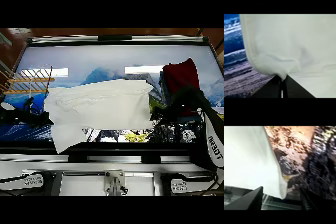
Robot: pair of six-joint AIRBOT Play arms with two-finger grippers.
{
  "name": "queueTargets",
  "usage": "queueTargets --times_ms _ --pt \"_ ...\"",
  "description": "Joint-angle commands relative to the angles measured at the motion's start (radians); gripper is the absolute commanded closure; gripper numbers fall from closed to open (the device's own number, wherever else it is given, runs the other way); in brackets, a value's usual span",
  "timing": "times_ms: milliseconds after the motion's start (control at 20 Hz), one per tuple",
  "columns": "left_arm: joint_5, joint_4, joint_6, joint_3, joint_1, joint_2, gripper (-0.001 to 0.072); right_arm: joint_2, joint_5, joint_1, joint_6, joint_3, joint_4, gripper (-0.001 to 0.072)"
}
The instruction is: Fold the shirts.
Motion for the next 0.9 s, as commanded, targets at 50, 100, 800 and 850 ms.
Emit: queueTargets --times_ms 50,100,800,850 --pt "-0.014 -0.015 0.006 0.001 0.000 0.035 0.0667 -0.023 0.034 0.054 0.010 -0.045 0.005 0.0134" --pt "-0.014 -0.015 0.006 0.002 0.000 0.041 0.0667 -0.027 0.037 0.063 0.011 -0.057 0.000 0.0134" --pt "-0.032 -0.053 0.037 0.082 -0.037 0.226 0.0670 0.153 0.161 0.098 0.004 0.004 0.006 0.0656" --pt "-0.031 -0.069 0.038 0.124 -0.056 0.284 0.0670 0.215 0.163 0.098 -0.008 0.047 -0.013 0.0656"
